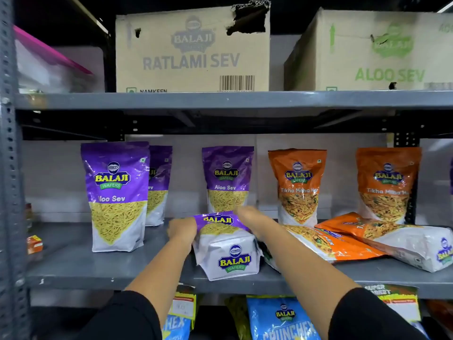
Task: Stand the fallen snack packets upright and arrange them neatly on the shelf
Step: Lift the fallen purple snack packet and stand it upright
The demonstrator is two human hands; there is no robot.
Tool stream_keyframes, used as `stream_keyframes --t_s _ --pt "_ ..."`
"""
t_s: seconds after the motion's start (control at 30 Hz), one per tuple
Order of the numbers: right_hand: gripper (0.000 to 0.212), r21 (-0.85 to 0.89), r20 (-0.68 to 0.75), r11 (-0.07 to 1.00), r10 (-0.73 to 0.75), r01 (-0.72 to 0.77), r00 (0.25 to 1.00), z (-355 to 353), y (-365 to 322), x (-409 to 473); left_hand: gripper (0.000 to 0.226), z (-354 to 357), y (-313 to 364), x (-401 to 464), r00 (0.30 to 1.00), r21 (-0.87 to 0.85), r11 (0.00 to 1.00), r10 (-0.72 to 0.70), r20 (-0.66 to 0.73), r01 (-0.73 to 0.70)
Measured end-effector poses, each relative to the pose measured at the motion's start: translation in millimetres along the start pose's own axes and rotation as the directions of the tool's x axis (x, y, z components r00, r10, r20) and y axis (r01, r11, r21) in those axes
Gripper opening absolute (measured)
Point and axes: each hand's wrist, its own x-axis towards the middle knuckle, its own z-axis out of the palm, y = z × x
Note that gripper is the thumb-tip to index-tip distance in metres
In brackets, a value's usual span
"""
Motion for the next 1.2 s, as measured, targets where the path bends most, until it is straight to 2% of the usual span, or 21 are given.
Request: stream_keyframes --t_s 0.03,0.1,0.13,0.2,0.27,0.33,0.4,0.47,0.53,0.6,0.67,0.73,0.8,0.93,1.03,1.2 --pt "0.033 -0.115 0.055 0.993 0.011 -0.004 0.998 2.3 2.0 -0.8 0.035 -3.3 -4.5 2.3 0.998 -0.040 0.998 -0.056 0.025 0.057" --pt "0.032 -0.214 0.033 0.976 0.043 -0.035 0.999 5.2 4.8 4.7 0.025 -6.2 -13.0 2.5 0.983 -0.117 0.981 -0.144 0.110 0.156" --pt "0.037 -0.191 0.015 0.976 0.104 -0.100 0.994 5.7 2.9 7.4 0.020 -6.8 -16.4 1.0 0.975 -0.147 0.971 -0.167 0.146 0.188" --pt "0.043 -0.150 -0.041 0.985 0.085 -0.090 0.996 6.2 0.5 10.3 0.009 -8.9 -21.8 2.3 0.968 -0.172 0.962 -0.181 0.172 0.211" --pt "0.043 -0.090 -0.075 0.991 0.087 -0.094 0.993 8.1 6.7 16.9 0.011 -10.9 -23.0 7.7 0.964 -0.185 0.955 -0.200 0.174 0.232" --pt "0.041 0.167 0.001 0.969 0.186 -0.184 0.983 17.2 20.2 31.2 0.027 -14.0 -23.9 11.2 0.959 -0.223 0.943 -0.208 0.190 0.249" --pt "0.036 0.477 -0.021 0.855 0.241 -0.202 0.970 24.9 35.2 40.8 0.037 -18.1 -20.3 7.9 0.967 -0.232 0.948 -0.180 0.177 0.219" --pt "0.024 0.635 -0.010 0.751 0.245 -0.183 0.969 31.0 40.5 40.0 0.035 -22.2 -14.0 8.1 0.976 -0.257 0.952 -0.126 0.177 0.169" --pt "0.008 0.804 0.042 0.570 0.235 -0.172 0.971 35.7 39.2 42.7 0.046 -24.1 -11.2 19.8 0.982 -0.312 0.942 -0.069 0.175 0.122" --pt "0.038 0.895 0.089 0.418 0.171 -0.154 0.981 35.5 37.4 50.3 0.045 -30.1 -6.0 27.9 0.983 -0.318 0.947 0.015 0.182 0.044" --pt "0.058 0.933 0.111 0.335 0.083 -0.132 0.990 27.3 26.3 33.2 0.022 -43.4 11.7 4.4 0.976 -0.351 0.935 0.123 0.180 -0.053" --pt "0.055 0.946 0.079 0.315 0.015 -0.080 0.997 17.3 10.0 1.5 0.012 -54.5 28.8 -24.2 0.955 -0.478 0.866 0.250 0.161 -0.146" --pt "0.044 0.960 0.055 0.279 -0.072 -0.033 0.996 9.2 0.1 -25.7 0.010 -60.7 36.4 -39.0 0.928 -0.590 0.785 0.339 0.154 -0.189" --pt "0.029 0.978 0.030 0.207 -0.239 0.021 0.971 -4.3 2.1 -53.3 0.020 -69.7 38.7 -50.9 0.894 -0.630 0.743 0.416 0.169 -0.226" --pt "0.029 0.963 0.013 0.262 -0.255 0.056 0.967 -10.2 2.8 -54.9 0.024 -70.7 35.5 -47.2 0.866 -0.634 0.738 0.453 0.210 -0.233" --pt "0.025 0.929 -0.029 0.353 -0.237 0.113 0.971 -11.8 -3.5 -28.7 0.022 -61.9 40.1 -26.8 0.884 -0.596 0.764 0.430 0.183 -0.248"
